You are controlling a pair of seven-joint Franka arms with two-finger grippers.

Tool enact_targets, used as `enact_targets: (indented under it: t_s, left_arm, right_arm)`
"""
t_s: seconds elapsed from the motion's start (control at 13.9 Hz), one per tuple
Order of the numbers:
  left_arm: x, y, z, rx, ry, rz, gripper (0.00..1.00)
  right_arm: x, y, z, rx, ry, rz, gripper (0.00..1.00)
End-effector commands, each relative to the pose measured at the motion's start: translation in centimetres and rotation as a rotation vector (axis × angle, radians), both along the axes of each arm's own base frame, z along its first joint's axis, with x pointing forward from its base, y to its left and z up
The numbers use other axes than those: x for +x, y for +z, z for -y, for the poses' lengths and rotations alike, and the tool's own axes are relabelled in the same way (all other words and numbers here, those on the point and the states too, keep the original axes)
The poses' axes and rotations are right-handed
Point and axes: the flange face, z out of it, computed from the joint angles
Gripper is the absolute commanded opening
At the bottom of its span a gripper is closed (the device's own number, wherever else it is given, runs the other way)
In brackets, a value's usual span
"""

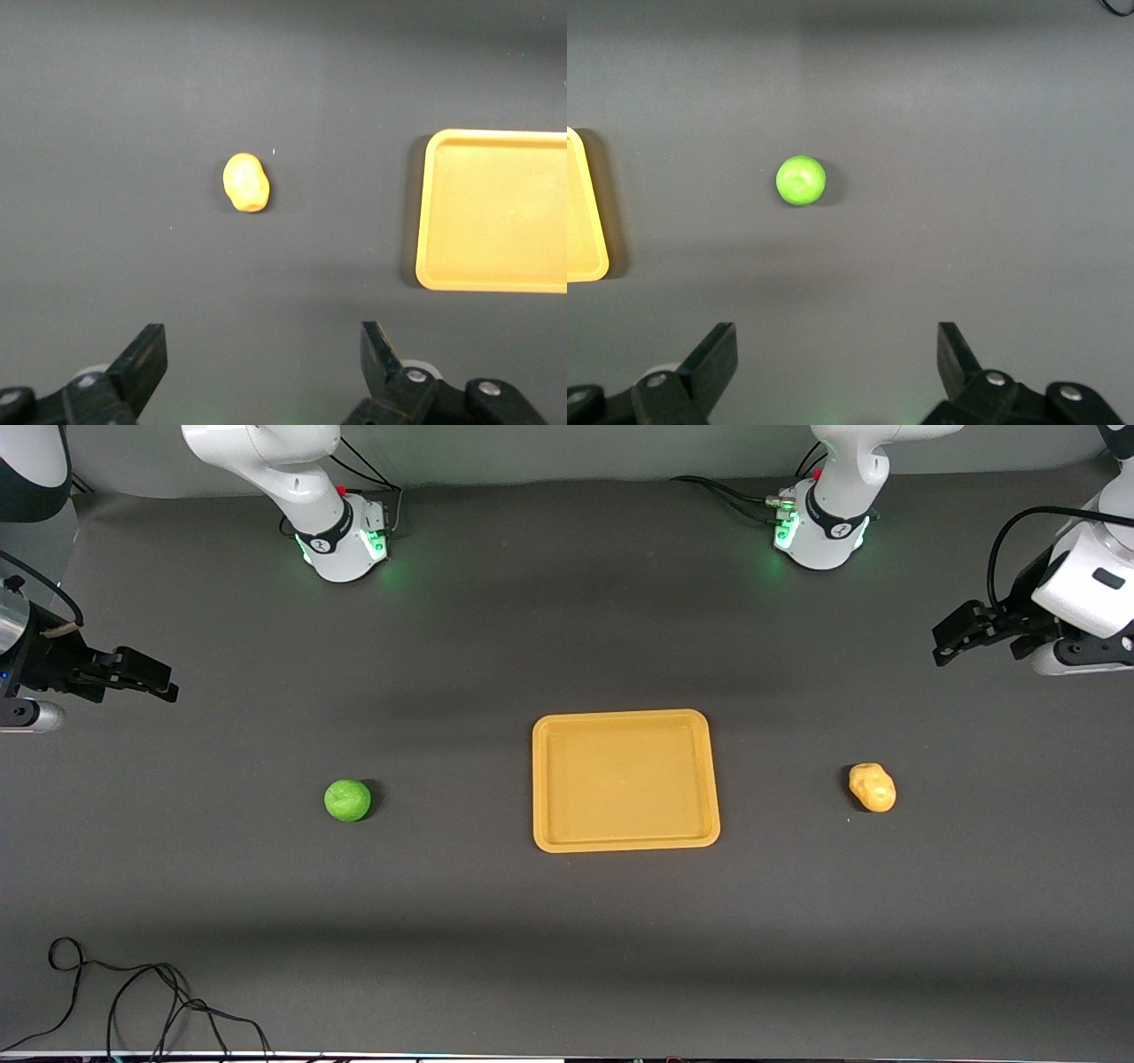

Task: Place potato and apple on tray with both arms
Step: 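Move the left gripper toward the yellow potato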

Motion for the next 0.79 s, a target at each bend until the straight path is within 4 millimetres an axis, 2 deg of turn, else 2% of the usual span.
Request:
enact_targets:
  t_s: [0.0,0.14,0.36,0.5,0.72]
  left_arm:
    - [0.4,-2.5,0.0,0.007,-0.007,0.019,0.98]
    - [0.9,-5.9,-0.6,0.007,-0.016,0.042,0.98]
    - [1.2,-8.0,-1.8,0.005,-0.028,0.043,0.98]
    - [1.0,-7.9,-1.6,0.006,-0.029,0.033,0.98]
    - [0.3,-6.6,-1.3,0.004,-0.018,0.021,0.98]
  right_arm:
    - [0.2,0.4,-0.2,-0.005,0.006,0.010,1.00]
    - [0.4,0.4,0.0,-0.003,0.002,0.007,1.00]
    - [0.4,0.5,-0.1,-0.003,0.003,0.011,1.00]
    - [0.4,0.5,-0.1,-0.003,0.003,0.010,1.00]
    - [0.2,0.7,-0.1,-0.004,-0.008,0.013,1.00]
